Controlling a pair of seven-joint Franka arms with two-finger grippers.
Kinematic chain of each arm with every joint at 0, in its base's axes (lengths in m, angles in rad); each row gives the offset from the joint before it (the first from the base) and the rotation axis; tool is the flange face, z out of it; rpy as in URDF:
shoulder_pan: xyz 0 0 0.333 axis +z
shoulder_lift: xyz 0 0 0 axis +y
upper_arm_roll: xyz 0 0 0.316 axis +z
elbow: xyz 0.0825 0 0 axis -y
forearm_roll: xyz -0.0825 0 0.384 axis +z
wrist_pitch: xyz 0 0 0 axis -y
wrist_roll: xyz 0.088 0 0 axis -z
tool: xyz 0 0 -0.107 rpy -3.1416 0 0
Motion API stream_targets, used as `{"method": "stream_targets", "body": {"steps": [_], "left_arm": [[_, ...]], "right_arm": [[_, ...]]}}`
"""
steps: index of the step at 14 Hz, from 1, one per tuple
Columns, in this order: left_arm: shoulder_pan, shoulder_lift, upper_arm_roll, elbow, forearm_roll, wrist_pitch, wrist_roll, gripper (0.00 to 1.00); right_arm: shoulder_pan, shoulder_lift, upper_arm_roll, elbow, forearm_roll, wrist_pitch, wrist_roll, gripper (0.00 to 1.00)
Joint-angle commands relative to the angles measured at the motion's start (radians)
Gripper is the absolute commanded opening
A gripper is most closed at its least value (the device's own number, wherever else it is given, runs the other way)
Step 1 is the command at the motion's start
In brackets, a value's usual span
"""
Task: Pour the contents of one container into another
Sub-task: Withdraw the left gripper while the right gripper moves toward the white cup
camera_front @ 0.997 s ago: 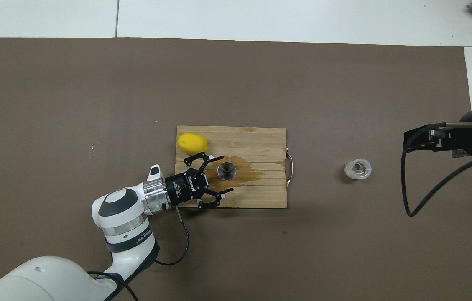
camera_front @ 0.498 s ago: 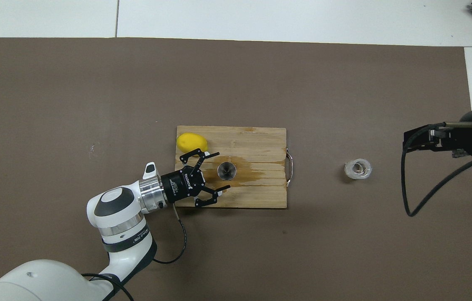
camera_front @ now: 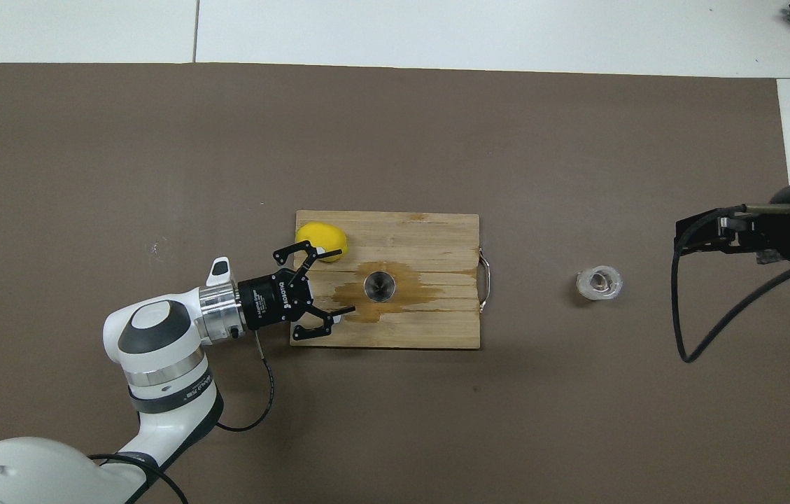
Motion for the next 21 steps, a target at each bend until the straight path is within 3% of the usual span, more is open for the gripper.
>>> {"method": "stream_targets", "body": {"steps": [1, 8, 14, 18, 21], "left_arm": [[0.053, -0.067, -0.004, 0.002, 0.14, 0.009, -0.084, 1.0], [0.168, -0.153, -0.001, 0.066, 0.486, 0.003, -0.158, 1.0], [0.259, -0.187, 0.0, 0.153, 0.796, -0.022, -0.207, 1.0], [0.266, -0.186, 0.002, 0.227, 0.94, -0.051, -0.21, 1.0], [0.289, -0.18, 0.002, 0.31, 1.083, -0.094, -0.207, 1.0]], "right_arm": [[-0.006, -0.02, -0.003, -0.024, 0.023, 0.001, -0.006, 1.0], [-0.006, -0.022, -0.003, -0.024, 0.025, -0.003, -0.002, 1.0], [-0.107, -0.02, -0.013, -0.024, 0.023, -0.032, -0.011, 1.0], [-0.107, -0.022, -0.013, -0.03, 0.023, -0.023, -0.229, 1.0], [-0.098, -0.04, -0.011, -0.099, 0.023, 0.066, -0.389, 1.0]]}}
